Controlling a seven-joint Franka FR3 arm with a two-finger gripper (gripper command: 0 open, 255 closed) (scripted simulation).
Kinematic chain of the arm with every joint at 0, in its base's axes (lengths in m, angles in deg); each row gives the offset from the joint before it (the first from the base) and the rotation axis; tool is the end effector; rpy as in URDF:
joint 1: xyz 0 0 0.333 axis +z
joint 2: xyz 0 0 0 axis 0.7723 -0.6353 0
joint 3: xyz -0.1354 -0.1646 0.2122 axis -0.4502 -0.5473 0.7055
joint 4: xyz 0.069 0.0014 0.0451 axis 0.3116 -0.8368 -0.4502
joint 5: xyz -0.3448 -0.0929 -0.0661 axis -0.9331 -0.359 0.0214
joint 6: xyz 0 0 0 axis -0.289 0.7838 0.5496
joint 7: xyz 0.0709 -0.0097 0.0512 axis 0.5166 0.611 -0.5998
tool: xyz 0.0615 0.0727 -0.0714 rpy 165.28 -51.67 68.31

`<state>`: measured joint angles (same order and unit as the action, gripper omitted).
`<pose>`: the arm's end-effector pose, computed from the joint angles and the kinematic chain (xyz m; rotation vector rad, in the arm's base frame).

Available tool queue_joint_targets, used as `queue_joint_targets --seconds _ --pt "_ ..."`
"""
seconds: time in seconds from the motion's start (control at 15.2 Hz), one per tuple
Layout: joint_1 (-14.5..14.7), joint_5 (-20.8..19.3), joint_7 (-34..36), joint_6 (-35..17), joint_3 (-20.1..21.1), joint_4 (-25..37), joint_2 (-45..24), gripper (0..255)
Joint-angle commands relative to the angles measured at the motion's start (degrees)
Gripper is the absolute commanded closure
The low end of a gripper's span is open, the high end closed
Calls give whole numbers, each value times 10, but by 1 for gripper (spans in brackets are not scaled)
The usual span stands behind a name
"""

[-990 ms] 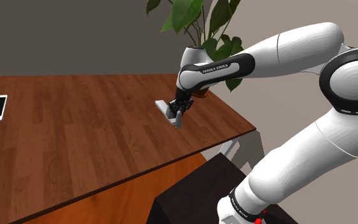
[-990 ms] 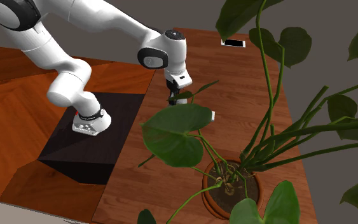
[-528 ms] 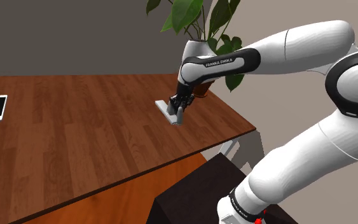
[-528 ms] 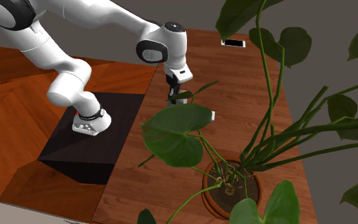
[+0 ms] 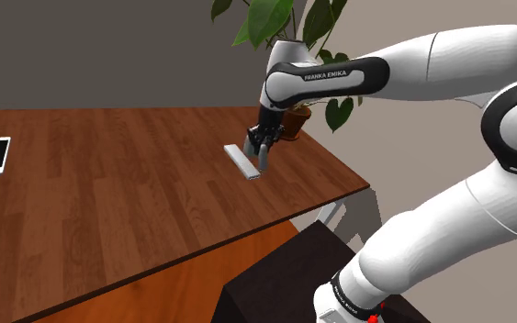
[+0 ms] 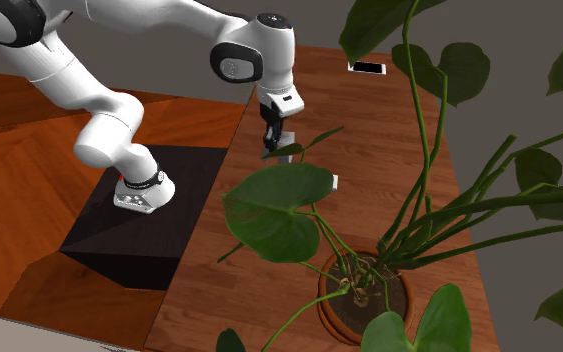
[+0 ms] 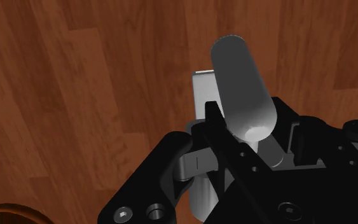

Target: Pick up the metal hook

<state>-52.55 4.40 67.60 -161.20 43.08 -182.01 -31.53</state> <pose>0.4473 0.0109 0.4337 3.0787 -0.2780 -0.0129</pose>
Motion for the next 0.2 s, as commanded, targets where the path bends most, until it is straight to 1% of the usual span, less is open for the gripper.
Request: queue_joint_targets --seconds 0.0,0.13 --pt "0 0 -2 16 -1 11 5 255" --pt "0 0 -2 18 -1 12 6 255"
